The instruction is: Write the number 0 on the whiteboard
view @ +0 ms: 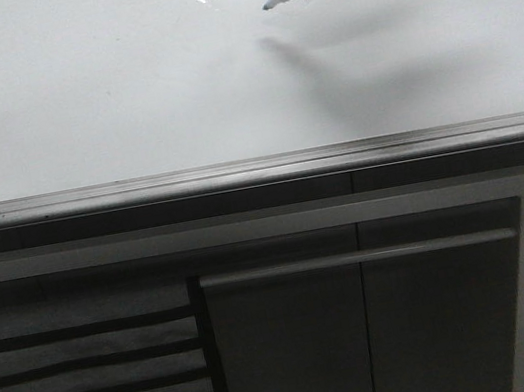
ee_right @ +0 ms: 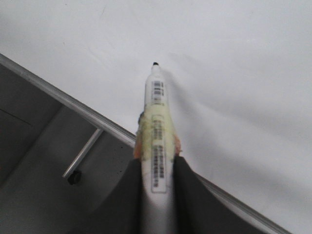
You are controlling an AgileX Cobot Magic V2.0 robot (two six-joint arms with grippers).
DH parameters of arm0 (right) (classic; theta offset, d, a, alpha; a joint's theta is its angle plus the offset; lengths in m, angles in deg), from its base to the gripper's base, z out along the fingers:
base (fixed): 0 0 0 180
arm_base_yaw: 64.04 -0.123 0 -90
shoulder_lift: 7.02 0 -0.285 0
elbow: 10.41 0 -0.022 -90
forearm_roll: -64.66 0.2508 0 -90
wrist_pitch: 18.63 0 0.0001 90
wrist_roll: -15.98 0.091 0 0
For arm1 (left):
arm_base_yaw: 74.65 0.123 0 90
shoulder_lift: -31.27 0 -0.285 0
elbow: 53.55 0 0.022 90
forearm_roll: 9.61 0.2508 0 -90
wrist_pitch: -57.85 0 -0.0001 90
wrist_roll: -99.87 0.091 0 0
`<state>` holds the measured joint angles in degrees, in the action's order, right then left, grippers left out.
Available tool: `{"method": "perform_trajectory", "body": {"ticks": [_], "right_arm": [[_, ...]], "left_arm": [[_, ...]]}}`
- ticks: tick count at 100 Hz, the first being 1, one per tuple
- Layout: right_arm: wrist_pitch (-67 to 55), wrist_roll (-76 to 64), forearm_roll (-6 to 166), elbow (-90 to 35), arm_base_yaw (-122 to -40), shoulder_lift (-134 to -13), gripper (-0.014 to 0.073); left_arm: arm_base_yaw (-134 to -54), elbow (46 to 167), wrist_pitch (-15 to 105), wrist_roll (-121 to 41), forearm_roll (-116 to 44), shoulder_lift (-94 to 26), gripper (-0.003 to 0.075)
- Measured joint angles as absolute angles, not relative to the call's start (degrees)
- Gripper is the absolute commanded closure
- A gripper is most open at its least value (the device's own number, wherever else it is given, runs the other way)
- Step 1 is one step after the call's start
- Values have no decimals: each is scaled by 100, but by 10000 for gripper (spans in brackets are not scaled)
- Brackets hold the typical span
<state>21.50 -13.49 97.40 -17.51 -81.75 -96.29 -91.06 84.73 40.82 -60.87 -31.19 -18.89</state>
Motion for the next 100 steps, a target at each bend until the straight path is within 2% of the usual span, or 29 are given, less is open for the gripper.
{"method": "perform_trajectory", "body": {"ticks": [22, 37, 56, 78, 100], "right_arm": [[3024, -1327, 9609, -1259, -8210, -10526, 620], [3627, -983, 9206, -1217, -7961, -10573, 620], [3655, -902, 9107, -773, -7771, -10402, 620], [3309, -854, 8958, -391, -8278, -10576, 620], [3910, -755, 8443, -377, -8420, -10658, 620]], "left_arm": [[-9106, 8473, 4082, -6087, -3119, -1889, 283], [-9106, 8473, 4082, -6087, -3119, -1889, 283], [-9106, 8473, 4094, -6087, -3119, -1889, 283], [-9106, 8473, 4094, -6087, -3119, -1889, 283], [-9106, 8473, 4094, -6087, -3004, -1889, 283]]}}
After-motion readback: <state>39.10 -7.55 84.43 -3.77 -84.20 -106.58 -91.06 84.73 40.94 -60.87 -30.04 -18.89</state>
